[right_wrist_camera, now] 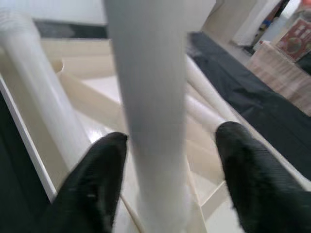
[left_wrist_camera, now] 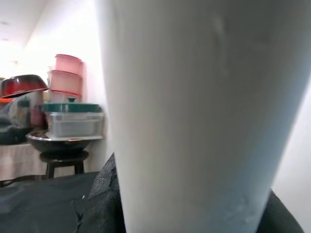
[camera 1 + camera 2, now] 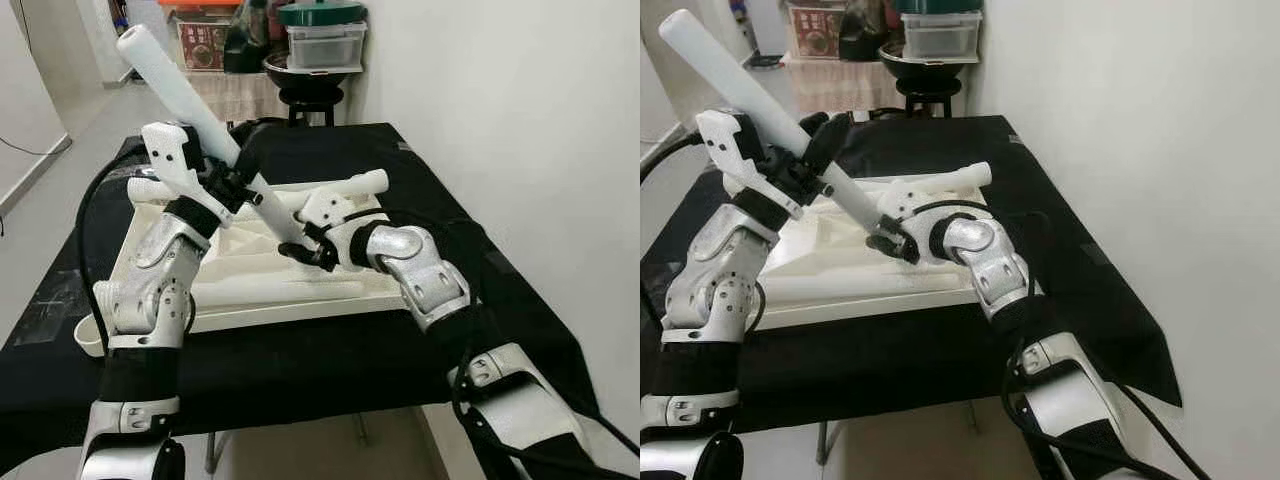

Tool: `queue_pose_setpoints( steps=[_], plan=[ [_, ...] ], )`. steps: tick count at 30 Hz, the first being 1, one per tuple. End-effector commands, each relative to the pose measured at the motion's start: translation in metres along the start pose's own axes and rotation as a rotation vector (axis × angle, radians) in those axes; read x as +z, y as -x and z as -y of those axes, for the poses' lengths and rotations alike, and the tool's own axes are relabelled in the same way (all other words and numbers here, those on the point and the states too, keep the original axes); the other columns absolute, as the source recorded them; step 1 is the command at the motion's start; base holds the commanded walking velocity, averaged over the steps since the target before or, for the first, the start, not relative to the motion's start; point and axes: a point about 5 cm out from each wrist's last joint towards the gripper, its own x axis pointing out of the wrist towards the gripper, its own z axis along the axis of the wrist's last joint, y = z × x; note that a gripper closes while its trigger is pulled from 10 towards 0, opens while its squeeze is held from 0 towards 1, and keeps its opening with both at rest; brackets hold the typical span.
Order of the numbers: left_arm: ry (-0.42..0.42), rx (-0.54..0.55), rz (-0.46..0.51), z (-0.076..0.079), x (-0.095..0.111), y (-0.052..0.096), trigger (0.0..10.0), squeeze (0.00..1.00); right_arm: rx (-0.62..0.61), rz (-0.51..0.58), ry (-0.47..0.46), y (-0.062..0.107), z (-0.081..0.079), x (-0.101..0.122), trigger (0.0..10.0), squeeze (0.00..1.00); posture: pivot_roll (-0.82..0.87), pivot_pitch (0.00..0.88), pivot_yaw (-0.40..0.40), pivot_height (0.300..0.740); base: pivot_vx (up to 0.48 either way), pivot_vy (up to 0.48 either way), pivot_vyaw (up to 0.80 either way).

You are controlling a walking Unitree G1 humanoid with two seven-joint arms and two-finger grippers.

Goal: Building children table

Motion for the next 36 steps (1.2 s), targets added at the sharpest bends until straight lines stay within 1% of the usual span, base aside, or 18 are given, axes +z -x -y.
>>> queue_pose_setpoints(
  steps=[1,4,9,12,13,14,15,16,18,19,20,21,23,25,28,32,33,36],
  plan=[
    [-0.012,-0.031,-0.026,0.003,-0.003,0.002,0.0,0.00,0.000,0.014,-0.021,0.000,-0.003,0.000,10.0,1.00,-0.06,0.000,0.012,0.740,0.000,0.000,0.00],
    [-0.010,-0.093,-0.049,0.010,-0.004,0.002,0.0,0.00,0.029,0.024,-0.010,-0.003,-0.010,0.002,10.0,1.00,-0.05,0.000,0.011,0.740,0.000,0.000,0.00],
    [-0.007,-0.170,-0.046,0.016,0.000,-0.003,0.0,0.00,0.013,0.030,0.007,-0.006,-0.012,0.004,10.0,1.00,-0.04,0.000,0.014,0.740,0.000,0.000,0.00],
    [-0.007,-0.180,-0.044,0.017,0.001,-0.003,0.0,0.00,0.011,0.029,0.008,-0.006,-0.012,0.004,10.0,1.00,-0.04,0.000,0.014,0.740,0.000,0.000,0.00],
    [0.000,-0.207,-0.033,0.019,0.005,-0.006,0.0,0.00,0.016,0.028,0.007,-0.007,-0.013,0.004,10.0,0.12,-0.04,0.000,0.010,0.740,0.000,0.000,0.00],
    [0.018,-0.253,-0.020,0.023,0.011,-0.011,0.0,0.00,0.026,0.030,0.007,-0.008,-0.014,0.005,10.0,0.00,-0.04,0.000,0.009,0.740,0.000,0.000,0.00],
    [0.030,-0.286,-0.010,0.026,0.014,-0.013,0.0,0.00,0.033,0.031,0.007,-0.008,-0.016,0.005,10.0,0.00,-0.04,0.000,0.009,0.740,0.000,0.000,0.00],
    [0.030,-0.286,-0.010,0.026,0.014,-0.013,0.0,0.00,0.033,0.031,0.007,-0.008,-0.016,0.005,10.0,0.00,-0.04,0.000,0.009,0.740,0.000,0.000,0.00],
    [0.067,-0.361,0.002,0.033,0.020,-0.018,0.0,0.00,0.045,0.043,0.006,-0.009,-0.018,0.008,10.0,0.00,-0.04,0.000,0.013,0.740,0.000,0.000,0.00],
    [0.067,-0.361,0.002,0.033,0.020,-0.018,0.0,0.00,0.045,0.043,0.006,-0.009,-0.018,0.008,10.0,0.00,-0.04,0.000,0.013,0.740,0.000,0.000,0.00],
    [0.101,-0.411,0.006,0.037,0.021,-0.020,0.0,0.00,0.054,0.055,0.006,-0.010,-0.020,0.009,10.0,0.00,-0.04,0.000,0.015,0.740,0.000,0.000,0.00],
    [0.114,-0.427,0.006,0.039,0.022,-0.020,0.0,0.00,0.057,0.058,0.007,-0.010,-0.021,0.009,10.0,0.00,-0.04,0.000,0.015,0.740,0.000,0.000,0.00],
    [0.114,-0.427,0.006,0.039,0.022,-0.020,0.0,0.00,0.057,0.058,0.007,-0.010,-0.021,0.009,10.0,0.00,-0.04,0.000,0.015,0.740,0.000,0.000,0.00],
    [0.127,-0.464,0.011,0.042,0.025,-0.022,0.0,0.00,0.064,0.059,0.013,-0.010,-0.023,0.009,10.0,0.00,-0.05,0.000,0.018,0.740,0.000,0.000,0.00],
    [0.146,-0.513,0.031,0.044,0.034,-0.027,0.0,0.00,0.063,0.044,0.017,-0.010,-0.024,0.003,10.0,0.00,-0.04,0.000,0.019,0.740,0.000,0.000,0.00],
    [0.163,-0.536,0.046,0.045,0.042,-0.031,0.0,0.00,0.053,0.032,0.014,-0.010,-0.024,-0.002,10.0,0.00,-0.04,0.000,0.021,0.740,0.000,0.000,0.00],
    [0.203,-0.560,0.069,0.048,0.049,-0.032,0.0,0.00,0.038,0.028,-0.005,-0.011,-0.023,-0.007,10.0,0.00,-0.04,0.000,0.021,0.740,0.000,0.000,0.00],
    [0.246,-0.589,0.088,0.051,0.053,-0.033,0.0,0.00,0.029,0.029,-0.023,-0.011,-0.022,-0.011,10.0,0.00,-0.04,0.000,0.022,0.740,0.000,0.000,0.00]
  ],
)
